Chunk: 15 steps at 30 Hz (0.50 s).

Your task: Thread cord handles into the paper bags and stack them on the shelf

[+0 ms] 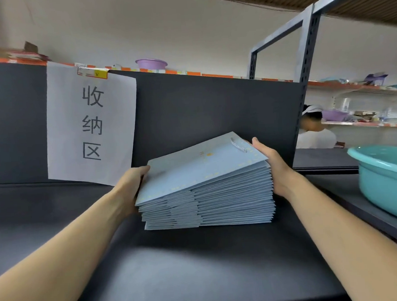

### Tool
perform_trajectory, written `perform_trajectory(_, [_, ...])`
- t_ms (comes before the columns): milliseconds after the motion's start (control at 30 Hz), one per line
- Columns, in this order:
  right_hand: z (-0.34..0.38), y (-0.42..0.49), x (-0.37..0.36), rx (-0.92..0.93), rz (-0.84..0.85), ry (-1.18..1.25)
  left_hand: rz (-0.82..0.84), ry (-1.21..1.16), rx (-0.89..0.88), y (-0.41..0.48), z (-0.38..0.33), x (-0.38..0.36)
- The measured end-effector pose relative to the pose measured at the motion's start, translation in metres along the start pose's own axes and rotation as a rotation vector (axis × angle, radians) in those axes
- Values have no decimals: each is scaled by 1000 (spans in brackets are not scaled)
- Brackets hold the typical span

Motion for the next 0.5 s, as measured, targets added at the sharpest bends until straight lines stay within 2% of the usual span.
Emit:
perform_trajectory(200, [-11, -2, 0, 27, -22, 121, -17, 54, -64, 13, 6, -5])
perform_trajectory(367, [-12, -4, -1, 52, -38, 95, 13, 84, -16, 1, -1, -6])
perform_trajectory(500, [-19, -16, 11, 76, -80, 94, -23, -61, 0, -16, -7, 3])
Point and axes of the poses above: each hand's wrist, its own y-axis towards the middle knuckle, its own x-axis out of the back of the hand, z = x × y, the point moved 2 cm from there along y, towards the middle knuckle, and after that the axes turned 3 degrees about -x, right-handed, at the moved point
